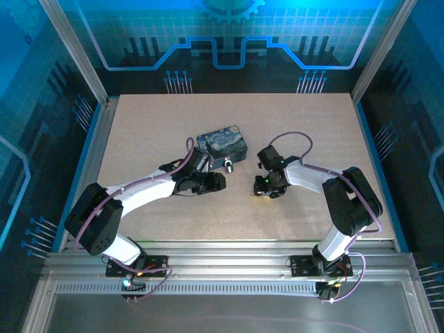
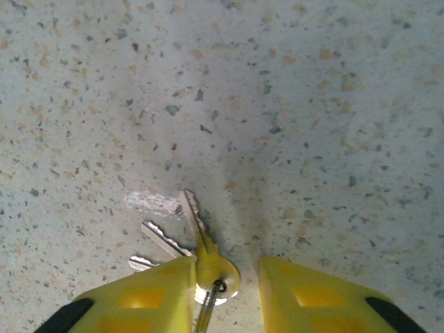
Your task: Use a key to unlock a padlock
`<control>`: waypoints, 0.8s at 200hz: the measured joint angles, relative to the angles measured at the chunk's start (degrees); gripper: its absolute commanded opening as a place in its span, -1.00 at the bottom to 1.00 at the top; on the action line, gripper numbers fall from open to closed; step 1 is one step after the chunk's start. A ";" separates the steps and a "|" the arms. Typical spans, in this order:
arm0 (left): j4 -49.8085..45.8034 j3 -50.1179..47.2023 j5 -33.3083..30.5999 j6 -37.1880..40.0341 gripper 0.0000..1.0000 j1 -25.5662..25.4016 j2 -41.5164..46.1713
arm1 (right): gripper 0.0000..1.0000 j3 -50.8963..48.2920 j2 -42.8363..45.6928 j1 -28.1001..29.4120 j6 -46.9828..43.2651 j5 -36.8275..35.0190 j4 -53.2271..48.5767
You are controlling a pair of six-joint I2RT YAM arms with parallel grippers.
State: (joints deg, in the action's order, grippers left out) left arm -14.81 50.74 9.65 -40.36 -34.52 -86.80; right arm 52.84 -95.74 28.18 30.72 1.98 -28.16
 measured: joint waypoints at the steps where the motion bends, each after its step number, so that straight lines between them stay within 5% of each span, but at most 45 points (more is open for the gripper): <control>1: 0.00 0.00 0.00 0.00 0.04 0.00 0.00 | -0.51 0.00 -0.02 0.00 0.11 -0.02 0.00; 160: -1.53 -0.28 -0.87 0.57 0.04 0.20 1.01 | -0.96 -9.68 6.38 -0.92 -3.41 4.76 11.39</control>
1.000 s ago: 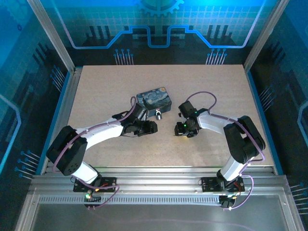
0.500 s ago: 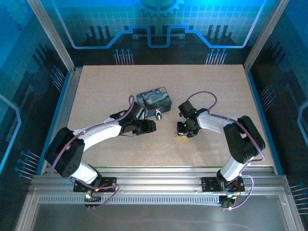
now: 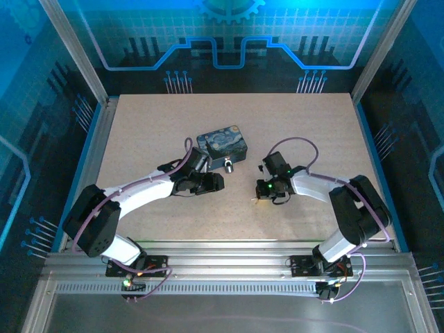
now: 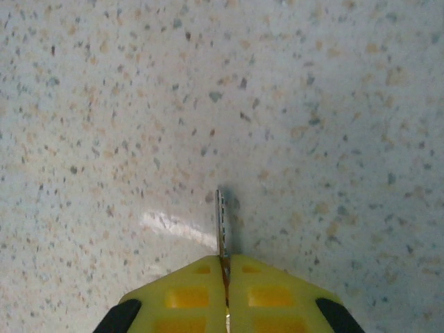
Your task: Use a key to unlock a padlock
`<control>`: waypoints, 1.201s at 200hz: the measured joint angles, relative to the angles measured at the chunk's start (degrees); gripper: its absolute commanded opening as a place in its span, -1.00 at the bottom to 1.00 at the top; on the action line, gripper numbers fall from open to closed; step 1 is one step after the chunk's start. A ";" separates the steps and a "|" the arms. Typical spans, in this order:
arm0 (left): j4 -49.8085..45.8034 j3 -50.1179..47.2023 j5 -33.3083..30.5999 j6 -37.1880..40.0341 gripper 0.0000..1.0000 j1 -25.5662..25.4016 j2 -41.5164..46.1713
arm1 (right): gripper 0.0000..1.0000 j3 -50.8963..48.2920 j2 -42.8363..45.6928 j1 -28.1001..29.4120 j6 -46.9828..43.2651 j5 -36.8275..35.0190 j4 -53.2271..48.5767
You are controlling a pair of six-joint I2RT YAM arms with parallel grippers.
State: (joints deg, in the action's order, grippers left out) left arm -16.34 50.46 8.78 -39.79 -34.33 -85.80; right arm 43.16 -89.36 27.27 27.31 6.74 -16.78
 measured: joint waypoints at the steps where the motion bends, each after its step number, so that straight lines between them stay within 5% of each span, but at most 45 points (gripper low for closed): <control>1: 0.00 0.00 0.00 0.07 0.04 0.00 0.00 | -0.97 -0.15 0.17 -0.02 -0.07 0.13 0.04; 53: -2.47 2.51 1.31 5.51 0.08 0.81 0.04 | -1.00 -1.27 7.80 -0.79 -5.33 8.55 1.53; 156: 6.03 4.46 25.44 18.43 0.04 4.66 1.53 | -0.98 2.23 11.28 -0.83 -9.81 31.12 5.99; 240: 7.91 4.46 28.35 20.28 -0.08 4.66 1.33 | -0.99 3.48 7.96 -0.83 -9.01 37.27 9.03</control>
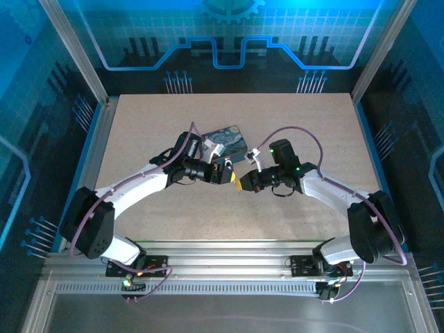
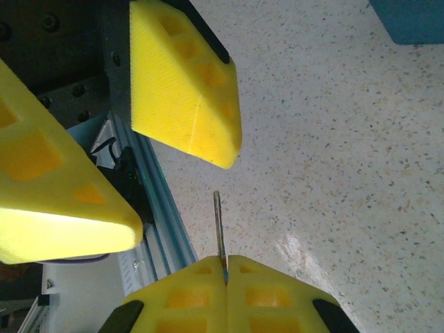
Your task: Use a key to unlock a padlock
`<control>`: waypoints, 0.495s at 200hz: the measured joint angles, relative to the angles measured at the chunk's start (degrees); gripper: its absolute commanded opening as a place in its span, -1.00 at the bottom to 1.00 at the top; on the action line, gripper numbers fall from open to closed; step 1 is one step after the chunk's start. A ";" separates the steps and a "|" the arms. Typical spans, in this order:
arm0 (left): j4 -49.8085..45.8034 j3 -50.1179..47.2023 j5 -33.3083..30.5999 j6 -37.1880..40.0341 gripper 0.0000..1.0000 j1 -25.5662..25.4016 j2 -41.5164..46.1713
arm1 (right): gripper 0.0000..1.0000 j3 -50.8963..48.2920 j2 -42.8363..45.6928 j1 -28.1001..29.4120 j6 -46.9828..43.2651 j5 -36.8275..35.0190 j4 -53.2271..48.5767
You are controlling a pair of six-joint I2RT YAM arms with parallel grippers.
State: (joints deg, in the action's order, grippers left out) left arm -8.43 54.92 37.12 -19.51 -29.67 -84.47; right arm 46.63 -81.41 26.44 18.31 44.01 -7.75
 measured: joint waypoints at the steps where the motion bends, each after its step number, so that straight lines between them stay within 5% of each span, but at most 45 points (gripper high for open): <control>1: 0.00 0.00 0.02 0.00 -0.09 0.00 -0.02 | -0.99 0.00 -0.02 0.00 0.04 0.02 0.04; 99: 1.14 0.00 0.28 0.04 -0.64 0.00 -1.42 | -1.00 1.40 -2.45 0.00 1.79 2.25 2.56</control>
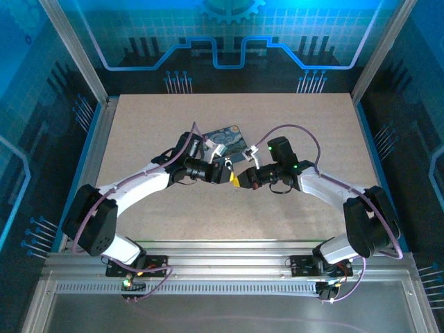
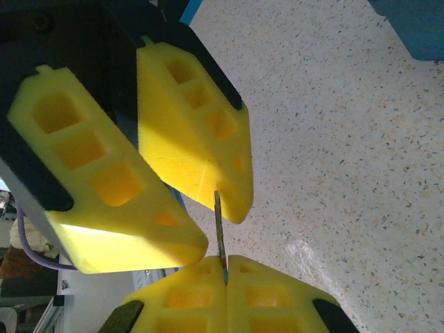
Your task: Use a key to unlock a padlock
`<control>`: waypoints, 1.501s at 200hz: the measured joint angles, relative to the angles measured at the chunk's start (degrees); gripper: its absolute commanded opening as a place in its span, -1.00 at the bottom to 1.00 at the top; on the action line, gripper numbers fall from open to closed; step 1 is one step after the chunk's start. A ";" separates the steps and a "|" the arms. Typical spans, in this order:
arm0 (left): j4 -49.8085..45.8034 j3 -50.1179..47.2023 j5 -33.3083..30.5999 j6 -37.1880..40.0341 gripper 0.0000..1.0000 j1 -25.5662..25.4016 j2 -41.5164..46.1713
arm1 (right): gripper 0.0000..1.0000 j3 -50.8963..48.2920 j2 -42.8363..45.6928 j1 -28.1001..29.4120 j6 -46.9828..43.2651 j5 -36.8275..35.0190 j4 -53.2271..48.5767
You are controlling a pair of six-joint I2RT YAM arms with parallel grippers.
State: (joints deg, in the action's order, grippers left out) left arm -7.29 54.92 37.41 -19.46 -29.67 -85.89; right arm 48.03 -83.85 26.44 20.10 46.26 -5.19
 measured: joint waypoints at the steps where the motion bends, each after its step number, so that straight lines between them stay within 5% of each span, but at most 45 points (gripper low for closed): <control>1: 0.00 0.00 0.00 -0.04 -0.65 0.00 -0.02 | -1.00 0.00 0.00 0.00 0.00 0.04 0.00; 48: 0.44 0.00 0.42 -0.22 -0.98 0.20 -0.55 | -0.97 0.00 -0.17 -0.26 0.02 0.55 0.11; 96: -0.74 1.14 -0.26 -2.60 -1.00 0.04 -1.36 | -0.17 0.07 -0.13 -0.39 -1.99 -1.01 -0.87; 121: -3.41 3.63 -2.62 -5.51 -1.00 0.04 -3.67 | -0.02 0.09 1.92 -0.76 -5.55 -4.98 -2.60; 153: -6.10 6.51 -4.92 -9.88 -1.00 0.04 -6.16 | -0.02 0.20 7.45 0.35 -12.02 -11.78 -4.28; 201: -10.29 11.04 -7.45 -15.61 -1.00 0.17 -7.45 | -0.28 -6.67 14.86 7.48 -19.87 -27.74 3.67; 300: -13.51 12.50 -8.09 -19.56 -1.00 0.33 -8.26 | -0.34 -17.31 13.79 18.95 -32.98 -53.53 25.75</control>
State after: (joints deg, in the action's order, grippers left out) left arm -20.80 67.42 29.32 -39.03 -29.34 -94.15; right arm 30.72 -70.06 45.39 -12.88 -7.27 20.56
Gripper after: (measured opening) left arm 0.047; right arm 0.341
